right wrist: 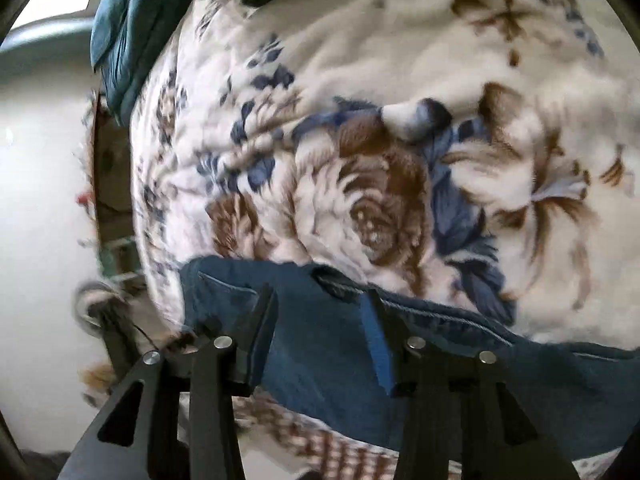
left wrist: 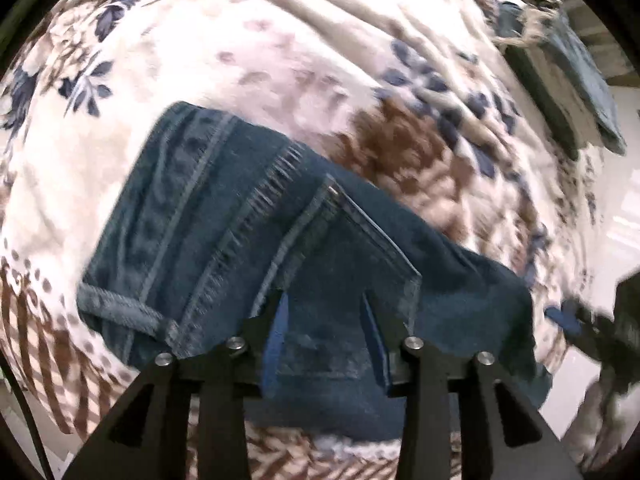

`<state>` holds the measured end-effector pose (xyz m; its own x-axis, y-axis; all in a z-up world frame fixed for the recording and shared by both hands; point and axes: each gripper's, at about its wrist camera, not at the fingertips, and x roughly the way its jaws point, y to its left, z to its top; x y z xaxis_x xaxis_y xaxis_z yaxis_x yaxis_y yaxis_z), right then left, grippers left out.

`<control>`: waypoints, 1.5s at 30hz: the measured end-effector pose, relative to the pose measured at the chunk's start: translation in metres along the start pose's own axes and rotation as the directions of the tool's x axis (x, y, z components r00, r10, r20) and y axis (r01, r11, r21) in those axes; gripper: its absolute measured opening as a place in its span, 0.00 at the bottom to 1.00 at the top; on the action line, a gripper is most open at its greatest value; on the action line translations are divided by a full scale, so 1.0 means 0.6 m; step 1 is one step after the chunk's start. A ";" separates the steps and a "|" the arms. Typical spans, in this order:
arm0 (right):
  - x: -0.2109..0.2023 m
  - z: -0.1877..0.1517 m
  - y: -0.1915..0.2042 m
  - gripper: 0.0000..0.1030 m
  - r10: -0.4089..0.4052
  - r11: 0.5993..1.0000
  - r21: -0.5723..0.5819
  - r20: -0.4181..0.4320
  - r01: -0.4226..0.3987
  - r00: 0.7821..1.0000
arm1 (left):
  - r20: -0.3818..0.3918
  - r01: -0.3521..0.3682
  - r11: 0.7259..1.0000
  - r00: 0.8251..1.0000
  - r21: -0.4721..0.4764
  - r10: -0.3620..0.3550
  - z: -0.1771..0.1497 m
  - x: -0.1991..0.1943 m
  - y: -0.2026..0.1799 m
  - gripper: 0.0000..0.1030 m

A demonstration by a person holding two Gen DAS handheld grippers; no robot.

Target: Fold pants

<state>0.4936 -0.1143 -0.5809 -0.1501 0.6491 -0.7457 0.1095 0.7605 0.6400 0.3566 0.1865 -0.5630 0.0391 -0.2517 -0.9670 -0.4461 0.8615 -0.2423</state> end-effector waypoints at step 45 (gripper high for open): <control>-0.513 -0.295 -0.800 0.30 -0.489 0.794 0.505 0.200 0.339 0.849 | 0.164 -0.198 0.773 0.979 0.603 0.122 -0.364 0.173 -0.660 0.92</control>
<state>0.3134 -0.6819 -0.6260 0.0150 0.1818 -0.9832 0.5326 0.8307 0.1618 0.3417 -0.2769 -0.5502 0.1304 -0.0688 -0.9891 0.1869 0.9814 -0.0436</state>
